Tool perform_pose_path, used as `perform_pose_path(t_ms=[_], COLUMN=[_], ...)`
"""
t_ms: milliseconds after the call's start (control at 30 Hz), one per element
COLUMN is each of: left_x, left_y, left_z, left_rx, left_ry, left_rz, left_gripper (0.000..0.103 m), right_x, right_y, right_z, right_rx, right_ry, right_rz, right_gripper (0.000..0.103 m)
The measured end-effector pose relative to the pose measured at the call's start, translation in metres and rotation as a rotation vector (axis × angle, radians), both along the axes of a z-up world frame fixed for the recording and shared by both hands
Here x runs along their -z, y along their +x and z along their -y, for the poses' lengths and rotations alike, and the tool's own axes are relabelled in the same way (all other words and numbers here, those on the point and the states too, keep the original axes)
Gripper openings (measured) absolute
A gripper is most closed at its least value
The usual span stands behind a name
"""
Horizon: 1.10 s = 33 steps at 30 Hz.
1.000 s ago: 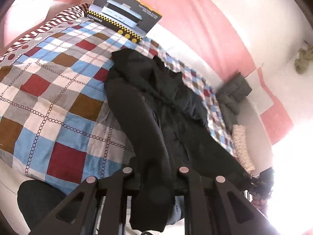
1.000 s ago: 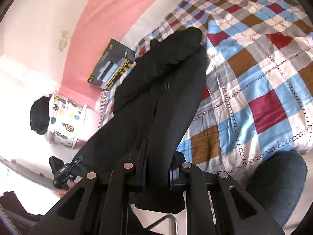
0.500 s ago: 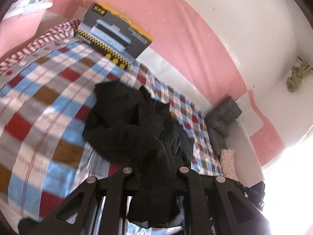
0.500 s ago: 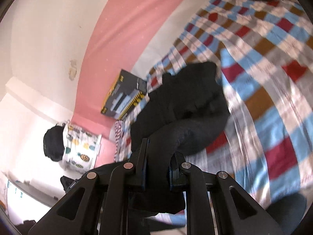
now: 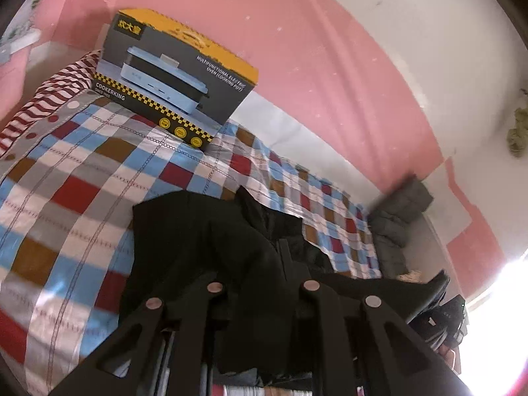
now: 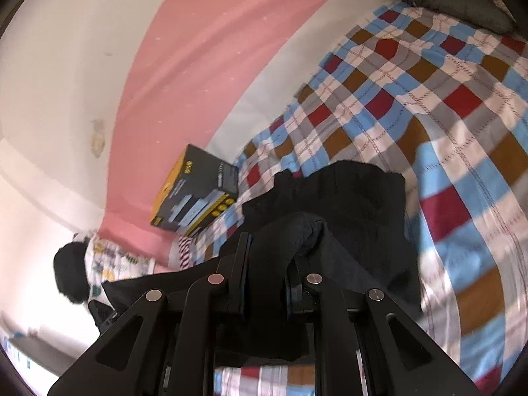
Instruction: Fold large clothes
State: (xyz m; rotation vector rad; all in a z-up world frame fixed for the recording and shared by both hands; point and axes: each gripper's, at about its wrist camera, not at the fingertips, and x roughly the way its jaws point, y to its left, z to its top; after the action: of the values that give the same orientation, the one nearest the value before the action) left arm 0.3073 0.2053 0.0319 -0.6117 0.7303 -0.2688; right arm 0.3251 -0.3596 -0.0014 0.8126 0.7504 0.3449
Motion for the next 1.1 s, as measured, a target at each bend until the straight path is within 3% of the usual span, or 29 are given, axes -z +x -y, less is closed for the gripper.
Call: perform_pose_path(t_ms=[333,433,533,600,667,800,933,967,1100], left_x=[0.082,0.113,0.133,0.129,0.116,0.087,0.059,0.059,0.084], left_y=[0.120,0.146,0.158,0.156,0.152,0.145,0.128,0.126,0.146], left_z=[0.007,0.008,0.004,-0.003,-0.008,-0.017,-0.040,-0.044,-0.031], left_rx=[-0.031,-0.044,-0.040,-0.049,-0.033,-0.010,-0.083,-0.110,-0.072], left_ry=[0.051,0.053,0.015,-0.038,-0.073,-0.127,-0.144,-0.132,0.003], left_rz=[-0.179,-0.257,-0.318,-0.308,-0.268,-0.188,-0.041,-0.024,-0.143], left_gripper=[0.020,0.024,0.027,0.033,0.043,0.062,0.075,0.082,0.085], right_x=[0.074,0.104,0.123,0.117,0.100,0.059,0.058,0.062,0.087], right_y=[0.117,0.141,0.150,0.149,0.147,0.133,0.126,0.127,0.135], right_z=[-0.007,-0.006,-0.001,0.003,0.008,0.028,0.023,0.021,0.009], right_rx=[0.007,0.014,0.032,0.028,0.028,0.082,0.064,0.054,0.017], right_ry=[-0.043,-0.021,0.058,0.098,0.104,0.056,-0.107,-0.126,-0.177], right_rz=[-0.194,-0.247,-0.262,-0.232,-0.162,0.005,-0.008,-0.019,-0.074], right_gripper=[0.020,0.026,0.039,0.051,0.070,0.071,0.071,0.071,0.071])
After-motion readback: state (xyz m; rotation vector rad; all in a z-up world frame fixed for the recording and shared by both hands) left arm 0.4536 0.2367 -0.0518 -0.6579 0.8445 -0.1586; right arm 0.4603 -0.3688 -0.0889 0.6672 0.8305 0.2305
